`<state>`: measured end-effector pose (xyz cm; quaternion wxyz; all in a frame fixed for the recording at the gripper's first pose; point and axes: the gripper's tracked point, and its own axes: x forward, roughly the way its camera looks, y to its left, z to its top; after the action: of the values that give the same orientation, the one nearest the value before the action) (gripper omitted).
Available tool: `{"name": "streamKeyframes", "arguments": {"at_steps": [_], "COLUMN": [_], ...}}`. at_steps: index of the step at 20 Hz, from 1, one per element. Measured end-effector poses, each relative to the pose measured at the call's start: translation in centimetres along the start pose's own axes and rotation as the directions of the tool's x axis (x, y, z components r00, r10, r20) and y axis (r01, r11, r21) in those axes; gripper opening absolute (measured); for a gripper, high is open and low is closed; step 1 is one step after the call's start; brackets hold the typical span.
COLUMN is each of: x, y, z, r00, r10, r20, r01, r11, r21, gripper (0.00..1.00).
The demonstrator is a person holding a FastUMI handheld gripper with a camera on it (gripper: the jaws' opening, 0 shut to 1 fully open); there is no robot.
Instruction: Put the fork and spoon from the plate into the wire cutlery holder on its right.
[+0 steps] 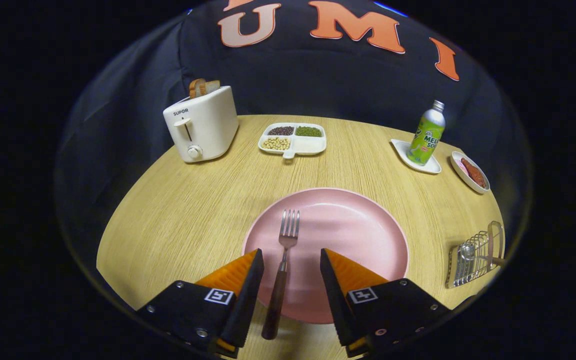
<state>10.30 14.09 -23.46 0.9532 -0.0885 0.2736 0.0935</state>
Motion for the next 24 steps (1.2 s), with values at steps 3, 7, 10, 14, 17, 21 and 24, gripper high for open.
{"name": "streamKeyframes", "arguments": {"at_steps": [3,7,10,14,17,21,24], "x": [0.8,1.4,1.8,1.3,-0.4,-3.8,-6.4], "y": [0.5,0.5,0.5,0.3,-1.1,-4.1,-7.8], "z": [-0.8,-1.3,-1.9,-1.6,-0.8,0.5,1.5], "r00": [1.0,0.999,0.998,0.997,0.998,0.996,0.995], "r10": [-0.003,-0.018,-0.023,-0.01,-0.002,0.012,-0.018], "r20": [-0.016,-0.032,-0.054,-0.074,-0.069,-0.087,-0.097], "r01": [0.003,0.019,0.024,0.015,0.008,-0.001,0.029], "r11": [1.0,1.0,0.999,0.998,0.997,0.992,0.993], "r21": [0.007,0.014,0.023,0.059,0.083,0.127,0.112], "gripper": [0.6,0.38,0.19,0.02,0.01,0.01,0.01]}}
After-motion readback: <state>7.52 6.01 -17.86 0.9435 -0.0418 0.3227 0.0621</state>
